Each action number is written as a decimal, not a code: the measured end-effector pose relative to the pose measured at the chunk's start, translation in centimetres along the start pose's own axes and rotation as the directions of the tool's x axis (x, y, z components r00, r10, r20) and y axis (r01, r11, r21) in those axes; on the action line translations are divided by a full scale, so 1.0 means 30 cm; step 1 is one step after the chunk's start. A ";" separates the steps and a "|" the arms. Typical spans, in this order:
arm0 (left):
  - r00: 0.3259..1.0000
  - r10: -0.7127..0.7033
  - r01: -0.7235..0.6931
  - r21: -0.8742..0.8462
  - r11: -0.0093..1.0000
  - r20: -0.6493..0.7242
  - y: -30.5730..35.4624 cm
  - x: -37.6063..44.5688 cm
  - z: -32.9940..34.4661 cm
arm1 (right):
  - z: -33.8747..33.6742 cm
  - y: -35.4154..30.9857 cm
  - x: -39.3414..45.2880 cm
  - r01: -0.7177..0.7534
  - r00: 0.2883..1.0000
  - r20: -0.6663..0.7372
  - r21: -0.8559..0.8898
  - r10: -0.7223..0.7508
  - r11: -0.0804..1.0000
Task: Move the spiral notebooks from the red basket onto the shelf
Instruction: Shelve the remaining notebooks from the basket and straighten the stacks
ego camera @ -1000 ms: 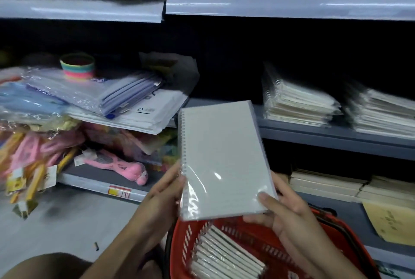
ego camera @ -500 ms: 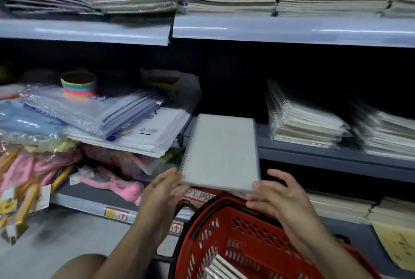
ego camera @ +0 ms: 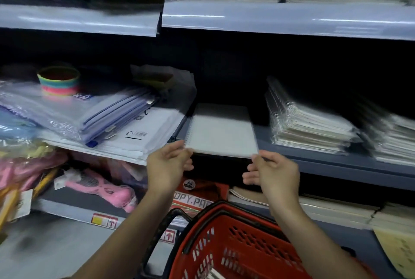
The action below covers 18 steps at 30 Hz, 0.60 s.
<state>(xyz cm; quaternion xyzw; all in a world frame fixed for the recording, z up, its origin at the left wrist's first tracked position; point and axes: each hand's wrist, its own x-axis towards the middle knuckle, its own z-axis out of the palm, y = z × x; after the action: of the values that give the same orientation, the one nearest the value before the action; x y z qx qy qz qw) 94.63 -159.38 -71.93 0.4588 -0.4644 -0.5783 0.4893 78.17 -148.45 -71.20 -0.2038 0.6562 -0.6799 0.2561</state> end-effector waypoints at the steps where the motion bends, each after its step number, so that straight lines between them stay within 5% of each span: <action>1: 1.000 0.002 -0.001 0.031 1.000 -0.028 -0.004 0.032 0.016 | 0.014 0.000 0.026 0.015 1.000 -0.018 -0.039 -0.015 0.999; 8: 0.997 0.000 0.005 0.070 0.998 -0.078 -0.018 0.139 0.105 | 0.084 0.001 0.138 0.047 0.988 -0.139 -0.167 -0.070 0.985; 13: 0.996 0.083 -0.080 0.078 0.994 -0.043 -0.044 0.067 0.096 | 0.030 0.035 0.056 0.126 0.990 -0.034 -0.166 -0.134 0.978; 16: 0.996 0.063 -0.070 0.108 0.992 0.069 -0.093 -0.039 0.057 | -0.063 0.089 -0.042 0.102 0.994 -0.012 -0.224 -0.107 0.969; 18: 0.978 -0.075 0.051 0.126 0.991 0.196 -0.125 -0.104 0.038 | -0.139 0.155 -0.095 -0.017 0.999 0.031 -0.296 0.027 0.955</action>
<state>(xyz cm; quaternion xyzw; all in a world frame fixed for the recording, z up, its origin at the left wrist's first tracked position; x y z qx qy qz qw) 93.29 -155.84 -75.21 0.4413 -0.5305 -0.6077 0.3930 78.25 -143.44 -75.90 -0.2441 0.7481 -0.5677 0.2417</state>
